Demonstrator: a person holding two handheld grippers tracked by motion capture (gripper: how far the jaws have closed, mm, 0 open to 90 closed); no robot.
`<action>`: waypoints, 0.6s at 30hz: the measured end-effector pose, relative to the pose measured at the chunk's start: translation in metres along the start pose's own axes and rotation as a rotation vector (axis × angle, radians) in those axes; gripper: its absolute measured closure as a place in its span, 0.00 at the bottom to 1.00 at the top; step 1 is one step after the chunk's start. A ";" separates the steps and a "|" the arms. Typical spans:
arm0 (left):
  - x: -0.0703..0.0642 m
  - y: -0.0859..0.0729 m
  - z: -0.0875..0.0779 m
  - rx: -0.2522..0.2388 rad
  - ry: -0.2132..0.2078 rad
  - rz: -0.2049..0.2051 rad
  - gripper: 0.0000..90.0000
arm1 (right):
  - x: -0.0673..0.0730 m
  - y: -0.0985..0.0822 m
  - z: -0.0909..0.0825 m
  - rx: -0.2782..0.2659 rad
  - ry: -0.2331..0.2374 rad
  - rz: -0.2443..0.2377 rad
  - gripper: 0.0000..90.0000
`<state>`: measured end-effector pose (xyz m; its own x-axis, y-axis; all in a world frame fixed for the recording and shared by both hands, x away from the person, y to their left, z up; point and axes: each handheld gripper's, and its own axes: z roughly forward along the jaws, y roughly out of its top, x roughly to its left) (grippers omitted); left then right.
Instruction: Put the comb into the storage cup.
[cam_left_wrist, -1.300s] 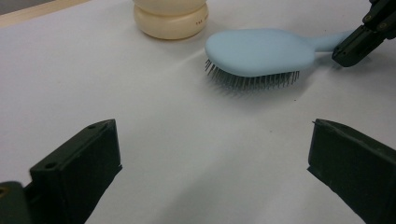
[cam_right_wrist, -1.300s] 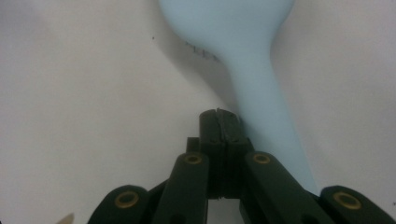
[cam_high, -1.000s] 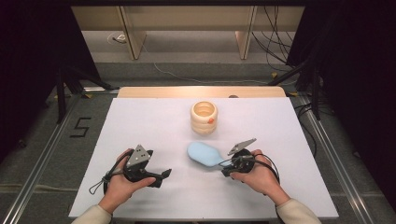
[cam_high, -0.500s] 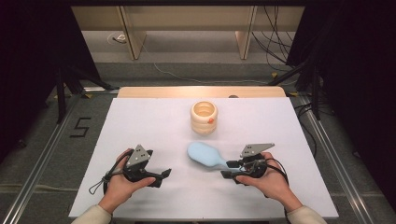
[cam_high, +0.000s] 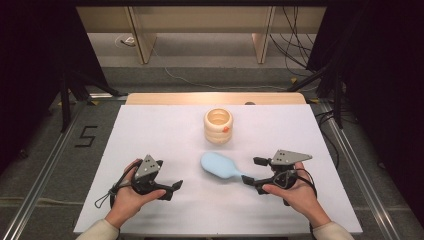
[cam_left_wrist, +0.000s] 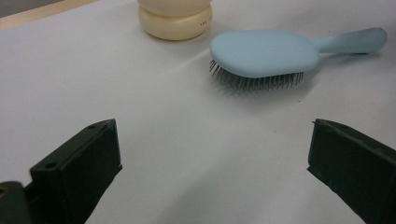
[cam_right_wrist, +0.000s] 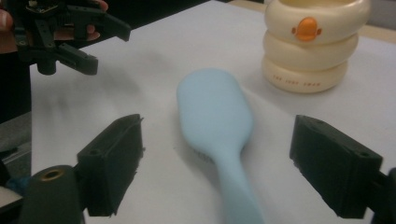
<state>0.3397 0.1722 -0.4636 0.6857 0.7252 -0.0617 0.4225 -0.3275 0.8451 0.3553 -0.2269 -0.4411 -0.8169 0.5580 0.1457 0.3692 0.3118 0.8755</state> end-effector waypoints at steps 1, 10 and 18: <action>0.000 0.000 0.000 0.000 -0.001 -0.001 0.02 | -0.001 0.001 -0.001 -0.012 -0.010 -0.008 0.18; 0.000 0.000 0.001 0.000 0.000 -0.002 0.02 | -0.012 0.012 -0.008 -0.037 -0.060 -0.025 0.16; 0.001 0.000 0.001 0.002 0.001 -0.002 0.02 | -0.019 0.027 -0.011 -0.065 -0.068 -0.045 0.13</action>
<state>0.3407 0.1719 -0.4646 0.6842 0.7266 -0.0629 0.4252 -0.3275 0.8438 0.3753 -0.2376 -0.4151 -0.7994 0.5960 0.0756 0.3010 0.2883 0.9090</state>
